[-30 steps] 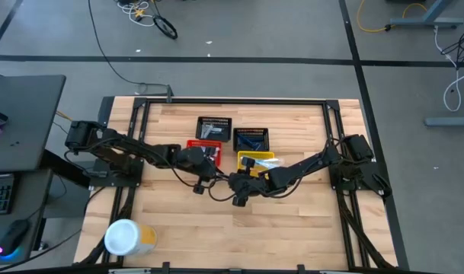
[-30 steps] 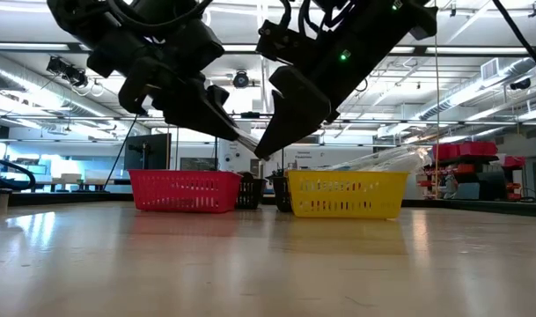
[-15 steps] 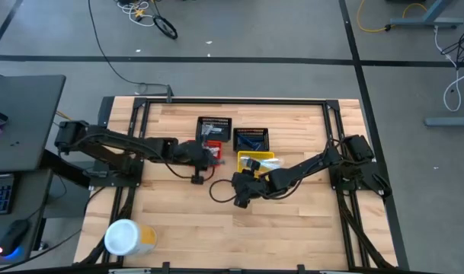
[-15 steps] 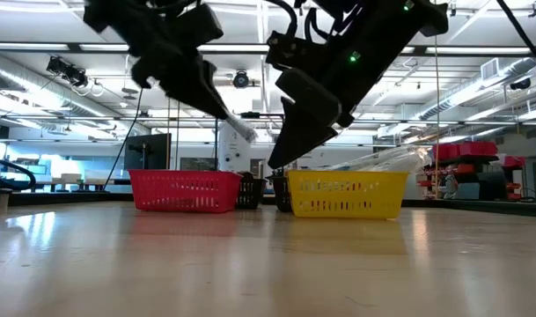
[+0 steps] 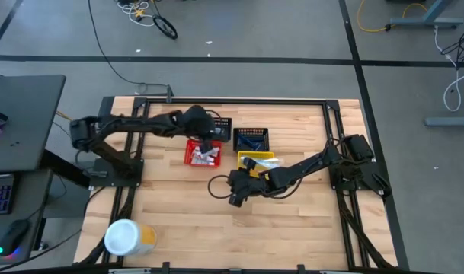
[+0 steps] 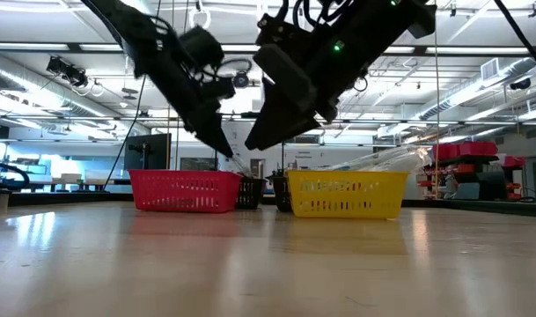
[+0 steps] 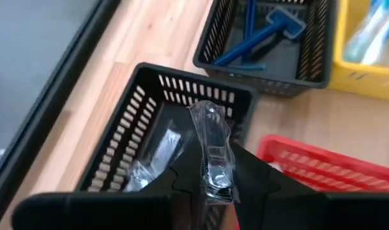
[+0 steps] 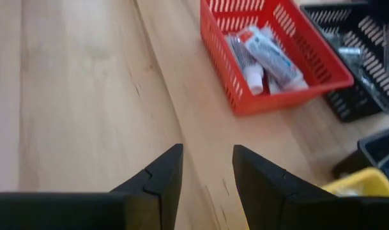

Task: Pick & Place Travel size toiletries
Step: Put the silver nail cutter into the left black bin, then return to Home Position

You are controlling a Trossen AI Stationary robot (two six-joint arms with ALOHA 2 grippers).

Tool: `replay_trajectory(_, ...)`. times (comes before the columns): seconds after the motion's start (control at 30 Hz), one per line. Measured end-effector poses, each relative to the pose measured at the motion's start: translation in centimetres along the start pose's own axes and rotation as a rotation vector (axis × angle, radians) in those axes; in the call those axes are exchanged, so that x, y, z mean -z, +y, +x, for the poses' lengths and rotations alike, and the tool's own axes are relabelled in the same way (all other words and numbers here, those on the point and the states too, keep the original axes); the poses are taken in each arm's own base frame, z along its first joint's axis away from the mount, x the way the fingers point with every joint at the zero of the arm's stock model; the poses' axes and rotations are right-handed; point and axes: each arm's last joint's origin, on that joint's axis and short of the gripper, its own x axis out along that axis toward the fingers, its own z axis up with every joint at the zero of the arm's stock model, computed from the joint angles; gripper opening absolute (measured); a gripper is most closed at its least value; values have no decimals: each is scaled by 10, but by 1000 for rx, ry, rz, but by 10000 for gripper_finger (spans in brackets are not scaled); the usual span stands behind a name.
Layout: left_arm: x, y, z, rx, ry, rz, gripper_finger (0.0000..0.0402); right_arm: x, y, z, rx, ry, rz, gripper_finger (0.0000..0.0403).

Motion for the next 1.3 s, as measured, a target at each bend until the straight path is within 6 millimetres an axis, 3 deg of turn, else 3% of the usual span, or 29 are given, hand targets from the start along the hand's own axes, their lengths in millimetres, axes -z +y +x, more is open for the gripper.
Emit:
replay_trajectory(0.17,8,15,28,-25,9,-10,69,-3,0,0,-6,-33,-65,146)
replay_trajectory(0.27,14,19,33,-50,47,-31,70,-4,0,1,-3,-42,-90,146)
replay_trajectory(0.77,10,19,21,-183,65,-23,164,-6,-1,2,-9,-49,-44,146)
replay_trajectory(0.9,2,21,-1,-213,21,-80,175,-6,-1,2,-31,-41,-21,146)
replay_trajectory(1.0,-4,22,-31,-218,-23,-116,176,-12,-6,-7,-27,-54,-47,146)
replay_trajectory(1.17,-9,24,-97,-228,-142,-145,171,-40,-31,-57,9,-118,-102,146)
replay_trajectory(1.3,-3,23,-154,-232,-299,-160,169,-56,-60,-116,10,-157,-160,146)
